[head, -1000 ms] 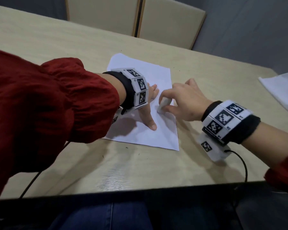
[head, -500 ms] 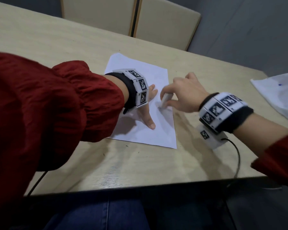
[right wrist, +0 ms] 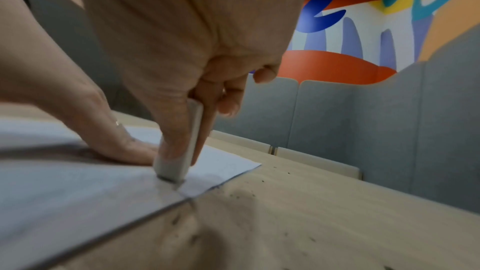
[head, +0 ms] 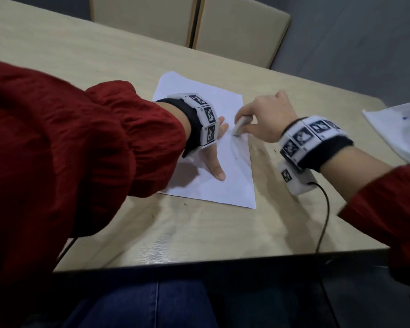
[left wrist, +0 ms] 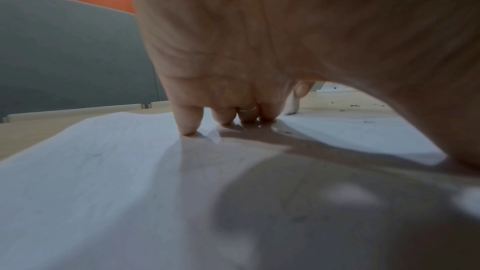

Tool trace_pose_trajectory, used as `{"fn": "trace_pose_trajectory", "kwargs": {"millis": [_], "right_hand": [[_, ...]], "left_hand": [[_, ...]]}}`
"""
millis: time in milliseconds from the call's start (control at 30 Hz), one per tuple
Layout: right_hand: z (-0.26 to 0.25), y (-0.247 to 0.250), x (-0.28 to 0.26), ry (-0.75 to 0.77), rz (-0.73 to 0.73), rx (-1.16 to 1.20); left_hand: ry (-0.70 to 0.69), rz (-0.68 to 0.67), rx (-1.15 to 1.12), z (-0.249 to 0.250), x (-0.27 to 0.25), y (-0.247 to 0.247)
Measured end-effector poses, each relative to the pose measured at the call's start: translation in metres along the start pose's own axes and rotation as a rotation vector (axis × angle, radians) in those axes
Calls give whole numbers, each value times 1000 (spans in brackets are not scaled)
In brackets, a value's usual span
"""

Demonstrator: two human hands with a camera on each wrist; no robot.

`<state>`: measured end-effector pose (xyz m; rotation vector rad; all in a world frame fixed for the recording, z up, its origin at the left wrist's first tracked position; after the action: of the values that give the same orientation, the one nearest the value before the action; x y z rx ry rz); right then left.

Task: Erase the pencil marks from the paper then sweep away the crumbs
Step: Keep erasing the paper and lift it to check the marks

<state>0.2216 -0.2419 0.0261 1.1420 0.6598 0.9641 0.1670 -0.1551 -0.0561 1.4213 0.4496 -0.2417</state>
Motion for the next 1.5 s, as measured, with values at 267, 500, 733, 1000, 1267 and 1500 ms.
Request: {"fn": "trace_pose_trajectory", "kwargs": {"millis": [267, 500, 733, 1000, 1267, 1500], "right_hand": [[-18, -4, -62, 154, -94, 47], [0, 3, -3, -79, 5, 90], [-17, -6, -33, 83, -123, 101], [0, -6, -14, -96, -91, 226], [-15, -7, -78, 14, -155, 214], [3, -2, -40, -126, -114, 302]], "left_hand": [[-13, -32, -58, 3, -8, 0], [2, -39, 8, -2, -6, 5], [7, -52, -56, 1, -7, 1], [-10, -54, -101, 1, -8, 1], [14, -67, -88, 2, -9, 0], [11, -92, -88, 2, -12, 3]]}}
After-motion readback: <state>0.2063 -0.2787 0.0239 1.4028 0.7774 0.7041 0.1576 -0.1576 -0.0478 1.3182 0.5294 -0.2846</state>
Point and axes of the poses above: each hand's wrist, its own x-axis towards the middle knuckle, its own y-axis out of the back of the hand, z = x × y, the point moved 6 cm from there along x, towards the middle knuckle, and after that the axes turned 8 degrees about -x, right-handed, at the moved point
